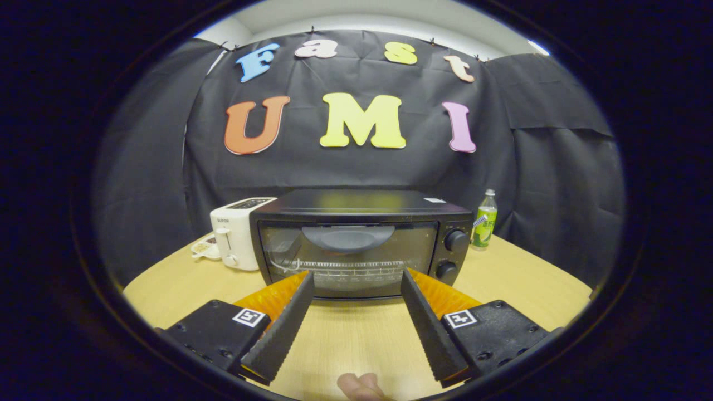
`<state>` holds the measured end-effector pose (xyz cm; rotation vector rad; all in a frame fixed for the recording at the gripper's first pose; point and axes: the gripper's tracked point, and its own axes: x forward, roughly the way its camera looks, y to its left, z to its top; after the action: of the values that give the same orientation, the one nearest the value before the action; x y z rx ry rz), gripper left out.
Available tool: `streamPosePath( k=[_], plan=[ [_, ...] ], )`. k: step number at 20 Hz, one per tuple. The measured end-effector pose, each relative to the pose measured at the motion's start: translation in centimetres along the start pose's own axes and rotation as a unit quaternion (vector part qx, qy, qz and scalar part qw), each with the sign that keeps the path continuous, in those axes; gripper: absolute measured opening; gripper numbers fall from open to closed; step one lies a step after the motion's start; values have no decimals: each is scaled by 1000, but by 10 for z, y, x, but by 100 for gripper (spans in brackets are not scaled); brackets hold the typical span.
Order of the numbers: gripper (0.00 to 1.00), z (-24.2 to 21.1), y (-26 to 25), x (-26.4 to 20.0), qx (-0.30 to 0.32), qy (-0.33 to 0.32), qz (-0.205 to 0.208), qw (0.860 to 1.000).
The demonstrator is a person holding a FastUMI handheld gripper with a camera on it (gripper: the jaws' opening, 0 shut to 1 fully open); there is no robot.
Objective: Open the toaster oven, put the food inside, and close the toaster oven door.
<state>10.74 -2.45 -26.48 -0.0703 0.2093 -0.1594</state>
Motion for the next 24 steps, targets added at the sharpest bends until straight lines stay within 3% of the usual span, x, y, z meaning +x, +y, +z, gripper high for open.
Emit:
streamPosePath(
  k=[7,14,24],
  plan=[
    [100,71,-24,-52,5,-37,3,999],
    [100,154,-79,-113,20,-78,-9,997],
    [100,207,-113,-201,29,-137,-14,990]
  ],
)
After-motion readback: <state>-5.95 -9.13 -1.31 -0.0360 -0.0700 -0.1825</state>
